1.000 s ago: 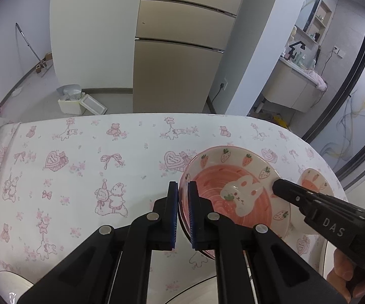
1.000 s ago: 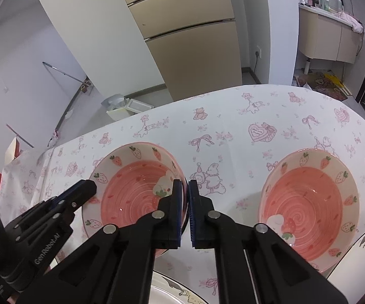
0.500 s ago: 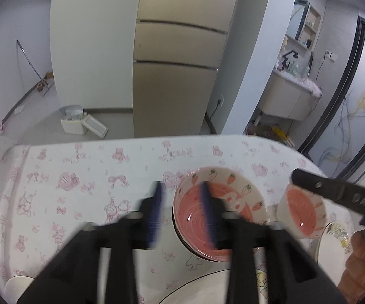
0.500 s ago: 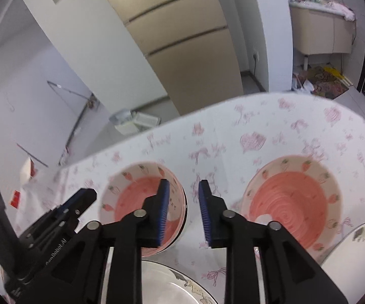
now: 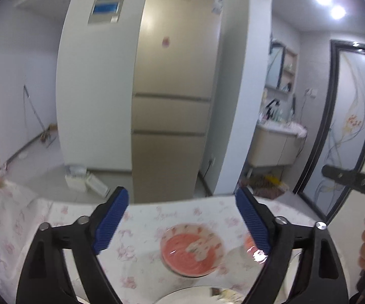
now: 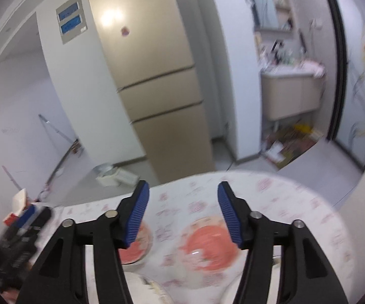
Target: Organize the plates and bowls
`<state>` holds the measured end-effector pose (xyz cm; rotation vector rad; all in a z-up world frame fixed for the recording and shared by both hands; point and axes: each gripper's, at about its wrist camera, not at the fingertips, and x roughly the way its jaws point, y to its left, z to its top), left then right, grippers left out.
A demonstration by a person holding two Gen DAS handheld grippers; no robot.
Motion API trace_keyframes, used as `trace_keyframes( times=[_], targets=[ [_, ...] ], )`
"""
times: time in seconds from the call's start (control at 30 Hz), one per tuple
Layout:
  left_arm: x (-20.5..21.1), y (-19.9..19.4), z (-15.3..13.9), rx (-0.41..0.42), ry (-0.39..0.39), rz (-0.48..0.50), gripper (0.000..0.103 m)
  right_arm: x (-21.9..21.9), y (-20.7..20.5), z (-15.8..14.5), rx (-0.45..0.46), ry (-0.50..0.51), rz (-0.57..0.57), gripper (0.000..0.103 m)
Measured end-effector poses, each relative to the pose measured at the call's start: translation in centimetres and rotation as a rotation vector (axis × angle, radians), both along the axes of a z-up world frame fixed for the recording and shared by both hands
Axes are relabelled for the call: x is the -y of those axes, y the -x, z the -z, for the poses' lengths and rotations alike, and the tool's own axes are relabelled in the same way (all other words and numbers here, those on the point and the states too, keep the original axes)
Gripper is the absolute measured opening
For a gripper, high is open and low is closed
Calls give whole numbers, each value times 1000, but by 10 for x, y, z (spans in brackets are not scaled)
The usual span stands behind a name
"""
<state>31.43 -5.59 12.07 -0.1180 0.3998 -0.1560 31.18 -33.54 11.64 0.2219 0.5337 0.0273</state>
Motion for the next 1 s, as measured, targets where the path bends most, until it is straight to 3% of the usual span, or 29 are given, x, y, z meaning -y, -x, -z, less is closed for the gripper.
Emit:
trace_keyframes(
  times=[0.03, 0.1, 0.17, 0.27, 0.43, 0.73, 0.87, 1.0],
  targets=[
    [4, 7, -5, 17, 21, 11, 103, 7, 5, -1, 18, 6, 20, 60],
    [17, 18, -17, 50, 62, 38, 103, 20, 11, 1, 41, -7, 60, 61],
    [33, 20, -27, 68, 44, 44, 103, 34, 11, 4, 42, -36, 78, 61],
    [67, 15, -42, 50, -5, 77, 103, 52, 0, 11, -2, -85, 84, 61],
    [109, 2, -48, -5, 36, 117, 103, 84, -3, 20, -30, -156, 117, 61],
    [138, -24, -2, -85, 39, 133, 103, 110, -2, 27, -41, -226, 121, 61],
    [139, -53, 31, -199, 86, 142, 103, 109, -11, 38, -82, -223, 99, 69],
    [148, -68, 53, -265, 43, 143, 103, 108, -31, 59, -171, -189, 92, 74]
  ],
)
